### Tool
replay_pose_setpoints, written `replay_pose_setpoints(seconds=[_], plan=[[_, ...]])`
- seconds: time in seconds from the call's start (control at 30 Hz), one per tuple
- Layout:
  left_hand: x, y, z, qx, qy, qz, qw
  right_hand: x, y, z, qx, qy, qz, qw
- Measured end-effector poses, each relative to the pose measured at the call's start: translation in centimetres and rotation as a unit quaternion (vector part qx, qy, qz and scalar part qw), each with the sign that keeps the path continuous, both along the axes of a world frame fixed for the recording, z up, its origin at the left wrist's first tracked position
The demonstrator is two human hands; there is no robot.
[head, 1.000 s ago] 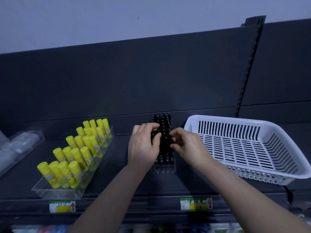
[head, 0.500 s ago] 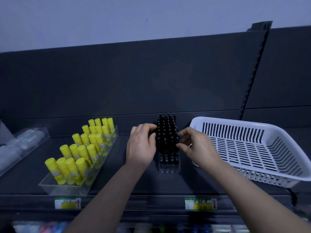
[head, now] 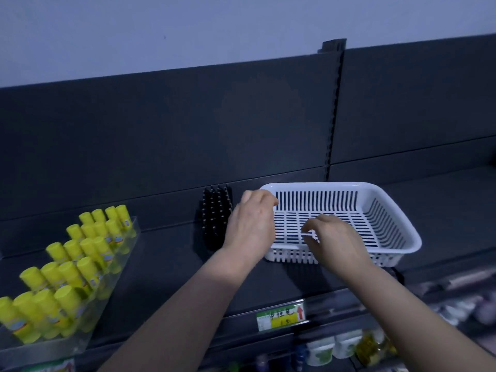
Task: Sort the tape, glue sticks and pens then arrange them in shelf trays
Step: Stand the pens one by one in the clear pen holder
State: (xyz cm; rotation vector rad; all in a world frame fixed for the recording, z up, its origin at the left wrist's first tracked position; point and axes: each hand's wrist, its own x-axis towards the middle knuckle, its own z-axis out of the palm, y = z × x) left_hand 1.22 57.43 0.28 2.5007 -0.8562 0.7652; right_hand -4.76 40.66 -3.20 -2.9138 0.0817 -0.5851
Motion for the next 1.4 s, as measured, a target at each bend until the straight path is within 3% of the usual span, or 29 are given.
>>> replay_pose_setpoints(seconds=[0.1,0.2,0.3,0.5,0.67,0.83,1.13,1.4], plan=[[1.0,-3.0,-1.2,0.062,0.142,0.041,0.987,-0.5,-2.0,-1.4,0.016,0.026,0.014,0.999],[2.1,-4.5,-2.2,0.105,0.304,0.157,0.934,-0.9,-3.7,-1.5,0.047,0.054,0.068,0.995],[2.3,-6.3,-2.7,0.103,0.366,0.207,0.902,-1.1,-6.1,-0.9,0.079,0.096,0.126,0.984],[1.4,-14.8,-2.8,0.037,0.359,0.171,0.917,-1.7,-15.5,-0.1,0.060,0.114,0.061,0.990],[0.3,-23.3,-3.4,0.045,0.361,0.117,0.924,-3.1,-24.0,0.0,0.015,0.112,-0.037,0.993],[-0.3,-27.6,-3.9,0.051,0.362,0.101,0.925,-3.7,-27.9,0.0,0.021,0.106,-0.069,0.992],[-1.1,-25.6,-3.0,0.023,0.357,0.081,0.930,-3.4,-26.6,0.5,-0.012,0.063,-0.057,0.996],[-3.2,-16.3,-2.2,0.059,0.363,0.087,0.926,-2.4,-17.0,2.4,0.010,0.051,0.016,0.999]])
